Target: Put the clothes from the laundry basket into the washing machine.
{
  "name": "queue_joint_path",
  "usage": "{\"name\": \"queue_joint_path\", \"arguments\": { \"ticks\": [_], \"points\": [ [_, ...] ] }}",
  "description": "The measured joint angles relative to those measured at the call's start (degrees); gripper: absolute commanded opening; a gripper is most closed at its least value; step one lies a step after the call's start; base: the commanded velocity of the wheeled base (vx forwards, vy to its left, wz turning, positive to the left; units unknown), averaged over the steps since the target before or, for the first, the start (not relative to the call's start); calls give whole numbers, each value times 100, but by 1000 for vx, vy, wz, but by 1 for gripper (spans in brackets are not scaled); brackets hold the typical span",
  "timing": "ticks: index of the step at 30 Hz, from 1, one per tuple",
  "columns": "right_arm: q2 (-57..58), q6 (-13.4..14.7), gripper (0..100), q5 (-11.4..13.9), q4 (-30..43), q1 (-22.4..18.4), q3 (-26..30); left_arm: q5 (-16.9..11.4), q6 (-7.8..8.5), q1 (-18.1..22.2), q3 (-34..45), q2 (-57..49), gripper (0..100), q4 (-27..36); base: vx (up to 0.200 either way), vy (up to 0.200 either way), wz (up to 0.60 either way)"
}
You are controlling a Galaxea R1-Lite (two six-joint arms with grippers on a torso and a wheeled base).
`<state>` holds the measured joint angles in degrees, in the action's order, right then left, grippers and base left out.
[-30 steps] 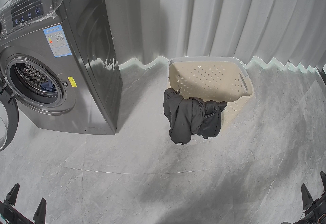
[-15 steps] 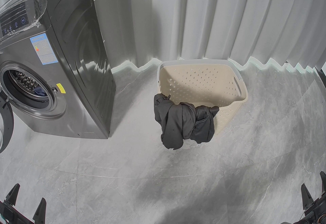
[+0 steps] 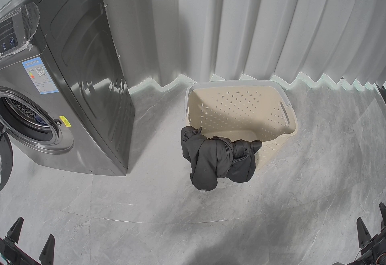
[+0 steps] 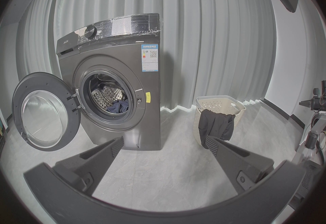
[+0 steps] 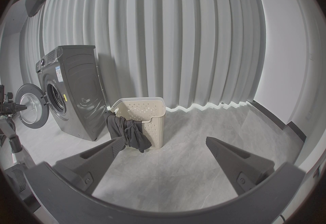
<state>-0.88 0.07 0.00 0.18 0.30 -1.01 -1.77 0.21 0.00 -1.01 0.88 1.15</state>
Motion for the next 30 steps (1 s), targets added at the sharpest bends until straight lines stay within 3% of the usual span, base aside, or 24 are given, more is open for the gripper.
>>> {"name": "queue_joint_path", "arguments": {
  "ticks": [11,30],
  "points": [
    [0,-2,100,2,0,0,0,10,-11,0,0,2,100,-2,0,-200,0],
    [-5,-10,100,161,-144,-6,-6,11,-5,0,0,5,100,0,0,0,0]
  ]
}}
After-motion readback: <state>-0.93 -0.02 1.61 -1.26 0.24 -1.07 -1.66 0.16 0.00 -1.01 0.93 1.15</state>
